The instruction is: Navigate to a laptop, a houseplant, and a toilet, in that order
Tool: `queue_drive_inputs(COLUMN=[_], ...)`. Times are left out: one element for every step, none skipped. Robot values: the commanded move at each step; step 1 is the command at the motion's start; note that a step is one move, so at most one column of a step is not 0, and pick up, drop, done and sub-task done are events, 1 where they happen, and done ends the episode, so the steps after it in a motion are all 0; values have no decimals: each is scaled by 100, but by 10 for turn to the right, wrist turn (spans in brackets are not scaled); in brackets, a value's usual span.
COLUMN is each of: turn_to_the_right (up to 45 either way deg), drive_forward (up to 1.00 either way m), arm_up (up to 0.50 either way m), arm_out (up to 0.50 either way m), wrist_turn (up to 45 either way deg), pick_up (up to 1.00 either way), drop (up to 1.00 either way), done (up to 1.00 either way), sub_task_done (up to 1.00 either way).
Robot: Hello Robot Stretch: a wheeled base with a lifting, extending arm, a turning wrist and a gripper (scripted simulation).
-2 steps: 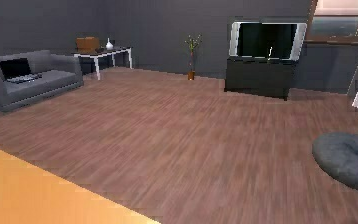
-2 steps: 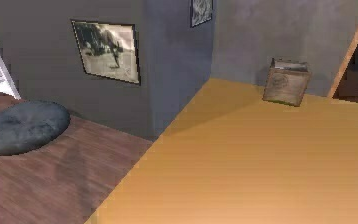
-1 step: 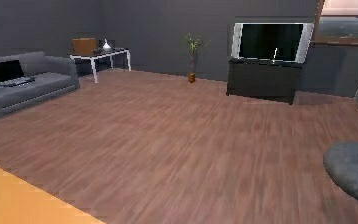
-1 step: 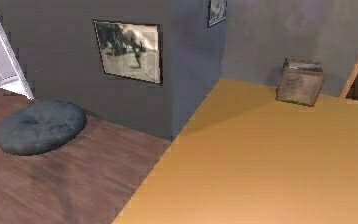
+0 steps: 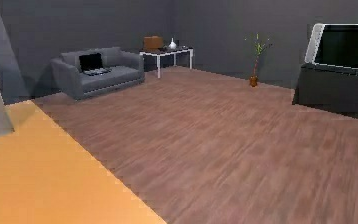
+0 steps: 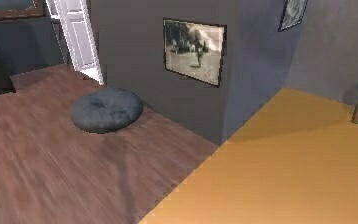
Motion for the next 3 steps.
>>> queue_drive_inputs(turn_to_the_right=[0,-450,0], drive_forward=[50,0,85], arm_up=[0,0,0], arm_out=[0,0,0], wrist_turn=[0,0,0], pick_up=[0,0,0], drop=[0,0,0], done=[0,0,0], sub_task_done=[0,0,0])
